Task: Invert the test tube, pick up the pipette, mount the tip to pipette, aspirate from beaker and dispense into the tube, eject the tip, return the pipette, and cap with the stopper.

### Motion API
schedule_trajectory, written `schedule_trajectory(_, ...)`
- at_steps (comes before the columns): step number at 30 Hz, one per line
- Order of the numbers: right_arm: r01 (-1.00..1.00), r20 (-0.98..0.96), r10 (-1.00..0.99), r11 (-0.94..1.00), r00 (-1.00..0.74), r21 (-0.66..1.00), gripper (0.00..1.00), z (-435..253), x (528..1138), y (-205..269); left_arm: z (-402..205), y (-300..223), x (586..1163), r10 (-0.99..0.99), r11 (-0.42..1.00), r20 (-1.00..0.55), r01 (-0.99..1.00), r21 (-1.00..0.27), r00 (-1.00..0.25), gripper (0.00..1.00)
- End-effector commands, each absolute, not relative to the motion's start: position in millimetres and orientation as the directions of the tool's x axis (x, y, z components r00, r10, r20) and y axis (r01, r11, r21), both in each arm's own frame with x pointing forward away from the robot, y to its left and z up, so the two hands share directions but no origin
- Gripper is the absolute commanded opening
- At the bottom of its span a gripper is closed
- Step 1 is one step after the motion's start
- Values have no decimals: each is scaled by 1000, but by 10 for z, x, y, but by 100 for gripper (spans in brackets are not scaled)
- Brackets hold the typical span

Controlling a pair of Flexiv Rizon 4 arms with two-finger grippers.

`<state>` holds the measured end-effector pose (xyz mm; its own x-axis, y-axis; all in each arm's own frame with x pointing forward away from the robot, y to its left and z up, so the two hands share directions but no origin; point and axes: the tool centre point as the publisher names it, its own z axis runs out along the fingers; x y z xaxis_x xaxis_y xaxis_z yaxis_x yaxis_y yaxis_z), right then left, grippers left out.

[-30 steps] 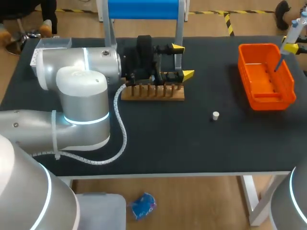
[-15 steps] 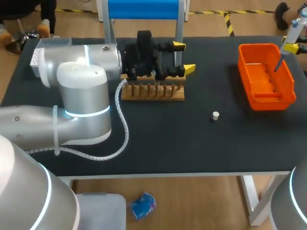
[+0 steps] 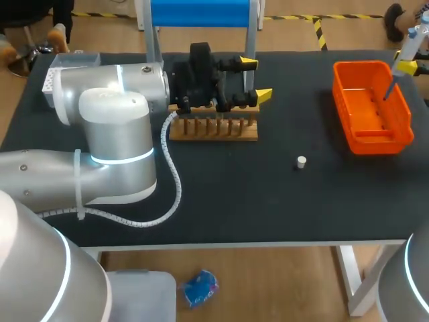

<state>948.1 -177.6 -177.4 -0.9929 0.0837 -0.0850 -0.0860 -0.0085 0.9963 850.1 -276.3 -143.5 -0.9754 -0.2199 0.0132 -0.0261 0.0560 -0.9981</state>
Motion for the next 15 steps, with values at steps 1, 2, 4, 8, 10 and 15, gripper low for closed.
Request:
schedule_trajectory(1, -95, -97, 115, 27, -989, 995, 0, -1522, 9188, -1747, -1451, -2778, 8493, -226, 50, 12, -24, -998, -974, 100)
schedule_trajectory(2, -86, -90, 122, 32, -988, 996, 0, -1488, 9132, -1714, -1451, -2778, 8493, -226, 50, 12, -24, -998, -974, 100)
schedule_trajectory(4, -81, -83, 112, 22, -990, 996, 0, -1427, 8988, -1605, -1451, -2778, 8493, -226, 50, 12, -24, -998, -974, 100)
schedule_trajectory(8, -80, -86, 95, 66, -992, 995, 0, -1410, 8711, -1290, -1451, -2778, 8493, -226, 50, 12, -24, -998, -974, 100)
schedule_trajectory(10, -66, -70, 79, 58, -994, 996, 0, -1424, 8602, -1132, -1451, -2778, 8493, -226, 50, 12, -24, -998, -974, 100)
schedule_trajectory(15, -72, -81, 90, 90, -993, 993, 0, -1492, 8446, -750, -1451, -2778, 8493, -226, 50, 12, -24, -998, -974, 100)
